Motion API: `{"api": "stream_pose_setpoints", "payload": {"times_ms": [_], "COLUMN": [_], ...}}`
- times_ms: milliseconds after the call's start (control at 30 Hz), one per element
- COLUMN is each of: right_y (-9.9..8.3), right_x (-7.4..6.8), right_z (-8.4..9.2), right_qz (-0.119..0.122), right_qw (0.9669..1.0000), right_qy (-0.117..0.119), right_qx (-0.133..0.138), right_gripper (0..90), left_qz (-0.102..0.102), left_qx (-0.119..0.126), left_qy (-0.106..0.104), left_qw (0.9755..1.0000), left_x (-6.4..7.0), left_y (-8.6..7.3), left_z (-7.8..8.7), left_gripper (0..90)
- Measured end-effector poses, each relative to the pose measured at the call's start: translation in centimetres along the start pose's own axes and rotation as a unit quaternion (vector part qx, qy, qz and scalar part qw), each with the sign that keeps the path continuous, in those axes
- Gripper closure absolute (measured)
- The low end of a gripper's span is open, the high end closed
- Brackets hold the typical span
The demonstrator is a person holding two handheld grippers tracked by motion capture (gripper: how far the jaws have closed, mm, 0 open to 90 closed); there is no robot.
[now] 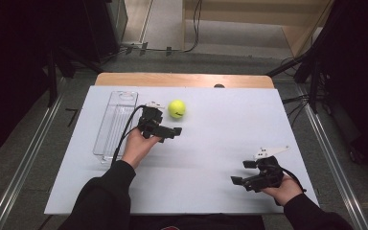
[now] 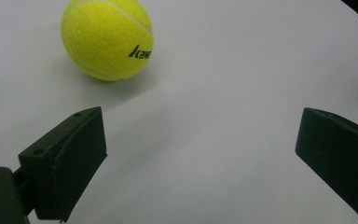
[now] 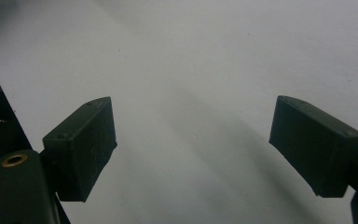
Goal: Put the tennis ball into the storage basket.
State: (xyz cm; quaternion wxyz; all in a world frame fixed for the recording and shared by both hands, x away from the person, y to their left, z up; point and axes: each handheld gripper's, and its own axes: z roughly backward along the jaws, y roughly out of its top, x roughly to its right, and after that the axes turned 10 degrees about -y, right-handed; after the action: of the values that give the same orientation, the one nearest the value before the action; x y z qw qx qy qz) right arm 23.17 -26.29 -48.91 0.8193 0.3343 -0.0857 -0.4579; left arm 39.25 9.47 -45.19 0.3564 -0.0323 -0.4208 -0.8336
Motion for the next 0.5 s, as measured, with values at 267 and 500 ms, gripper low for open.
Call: {"api": "stream_pose_setpoints", "payload": {"times_ms": [267, 500], "right_y": [0.0, 0.0], "right_x": [0.0, 0.0], "right_z": [0.0, 0.0], "right_qz": [-0.001, -0.003], "right_qw": [1.0, 1.0], "right_qy": [0.002, 0.003], "right_qx": [0.0, -0.001], "right_gripper": [12.5, 12.5], "left_qz": [0.012, 0.001], "left_qx": [0.007, -0.001], "left_qy": [-0.012, 0.003], "left_qw": [0.9998, 1.0], "left_x": [-0.6, -0.8], "left_y": [1.0, 2.4], "left_z": [-0.3, -0.9], "left_gripper": [2.1, 2.1]}}
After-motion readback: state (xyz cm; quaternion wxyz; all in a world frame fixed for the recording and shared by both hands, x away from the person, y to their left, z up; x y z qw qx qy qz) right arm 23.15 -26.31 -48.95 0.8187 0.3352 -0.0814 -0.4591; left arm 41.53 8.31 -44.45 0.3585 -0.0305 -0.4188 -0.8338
